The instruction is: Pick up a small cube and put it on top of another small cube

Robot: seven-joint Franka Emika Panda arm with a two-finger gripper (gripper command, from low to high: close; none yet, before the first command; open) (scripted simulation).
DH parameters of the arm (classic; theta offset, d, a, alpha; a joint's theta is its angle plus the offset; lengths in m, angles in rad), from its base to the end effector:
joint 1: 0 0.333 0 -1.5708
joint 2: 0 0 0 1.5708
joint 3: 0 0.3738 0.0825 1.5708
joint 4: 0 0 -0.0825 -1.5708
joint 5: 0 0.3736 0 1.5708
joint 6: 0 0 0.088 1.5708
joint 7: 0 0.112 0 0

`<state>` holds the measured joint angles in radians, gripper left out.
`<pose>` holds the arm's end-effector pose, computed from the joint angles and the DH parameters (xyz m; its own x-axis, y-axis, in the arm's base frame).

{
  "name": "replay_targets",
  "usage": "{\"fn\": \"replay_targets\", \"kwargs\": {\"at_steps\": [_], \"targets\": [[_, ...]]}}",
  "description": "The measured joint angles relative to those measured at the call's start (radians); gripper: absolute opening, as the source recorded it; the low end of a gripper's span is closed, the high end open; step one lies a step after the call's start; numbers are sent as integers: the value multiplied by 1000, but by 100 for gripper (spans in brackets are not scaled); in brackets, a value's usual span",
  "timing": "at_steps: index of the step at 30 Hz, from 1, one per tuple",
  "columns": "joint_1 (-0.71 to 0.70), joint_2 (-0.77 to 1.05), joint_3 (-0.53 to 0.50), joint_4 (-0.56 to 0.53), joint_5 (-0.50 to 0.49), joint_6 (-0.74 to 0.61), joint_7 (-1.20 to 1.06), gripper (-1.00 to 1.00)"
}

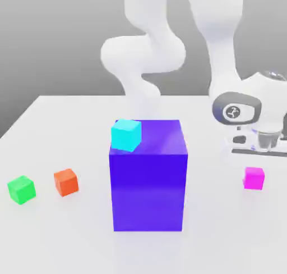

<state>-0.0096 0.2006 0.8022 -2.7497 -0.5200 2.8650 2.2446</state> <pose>0.2444 0.3004 0.2392 0.5735 -0.8192 -0.0092 -0.8192 -0.5734 -0.0084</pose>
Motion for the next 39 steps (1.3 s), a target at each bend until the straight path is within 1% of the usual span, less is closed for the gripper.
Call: {"fn": "replay_targets", "kwargs": {"at_steps": [2,3,7,9,13,16,19,25,39], "targets": [[-64,-60,99,-21,142,-21,-103,-100],[-51,-73,99,-17,122,-42,-92,-100],[-44,-69,-29,64,-54,-148,50,-100],[-63,-76,-81,110,-111,-199,103,-100],[-122,-119,-156,198,-162,-283,167,-100],[-190,-173,-196,256,-159,-326,190,-100],[-280,-217,-276,286,-94,-320,196,-100],[-543,-248,-414,293,58,-261,195,-100],[-1040,-210,-662,98,492,-216,191,-100]]}}
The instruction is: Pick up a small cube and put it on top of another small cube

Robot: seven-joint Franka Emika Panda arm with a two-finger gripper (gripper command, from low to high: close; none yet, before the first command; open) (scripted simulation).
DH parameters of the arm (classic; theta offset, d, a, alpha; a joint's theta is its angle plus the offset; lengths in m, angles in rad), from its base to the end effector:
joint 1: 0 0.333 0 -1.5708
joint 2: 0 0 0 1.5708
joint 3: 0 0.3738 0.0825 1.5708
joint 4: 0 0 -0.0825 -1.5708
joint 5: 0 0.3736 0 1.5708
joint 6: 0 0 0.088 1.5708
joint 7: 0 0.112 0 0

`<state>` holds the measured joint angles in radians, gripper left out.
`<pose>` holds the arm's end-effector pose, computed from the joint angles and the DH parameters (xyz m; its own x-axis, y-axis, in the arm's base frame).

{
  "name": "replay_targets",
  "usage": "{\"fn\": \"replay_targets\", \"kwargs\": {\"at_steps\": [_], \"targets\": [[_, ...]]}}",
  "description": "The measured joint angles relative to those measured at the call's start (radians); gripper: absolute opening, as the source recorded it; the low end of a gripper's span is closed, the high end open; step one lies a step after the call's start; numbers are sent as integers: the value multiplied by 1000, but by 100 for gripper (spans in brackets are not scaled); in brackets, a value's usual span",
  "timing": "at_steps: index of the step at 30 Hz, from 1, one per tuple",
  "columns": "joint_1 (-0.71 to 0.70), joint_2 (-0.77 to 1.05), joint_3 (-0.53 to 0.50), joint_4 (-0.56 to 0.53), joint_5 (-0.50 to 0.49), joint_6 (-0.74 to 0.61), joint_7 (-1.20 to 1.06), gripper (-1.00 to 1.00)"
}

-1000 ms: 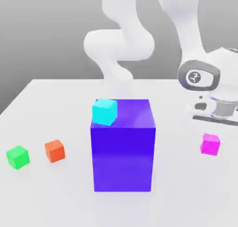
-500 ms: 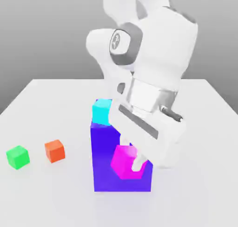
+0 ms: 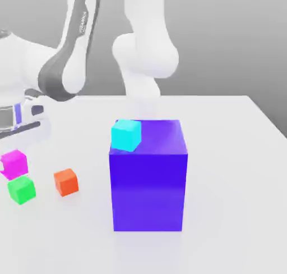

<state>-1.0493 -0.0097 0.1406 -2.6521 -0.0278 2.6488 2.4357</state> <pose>0.2580 -0.3300 0.3076 -0.9841 0.1774 0.0049 0.1774 0.9840 -0.0151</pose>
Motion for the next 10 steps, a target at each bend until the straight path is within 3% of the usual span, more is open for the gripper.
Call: {"fn": "replay_targets", "kwargs": {"at_steps": [2,6,7,10], "targets": [[-76,40,0,-4,7,41,15,-100],[-33,169,-2,1,-45,162,58,-100],[-29,192,-7,1,-53,184,64,100],[-29,192,-7,1,-53,184,64,100]]}}
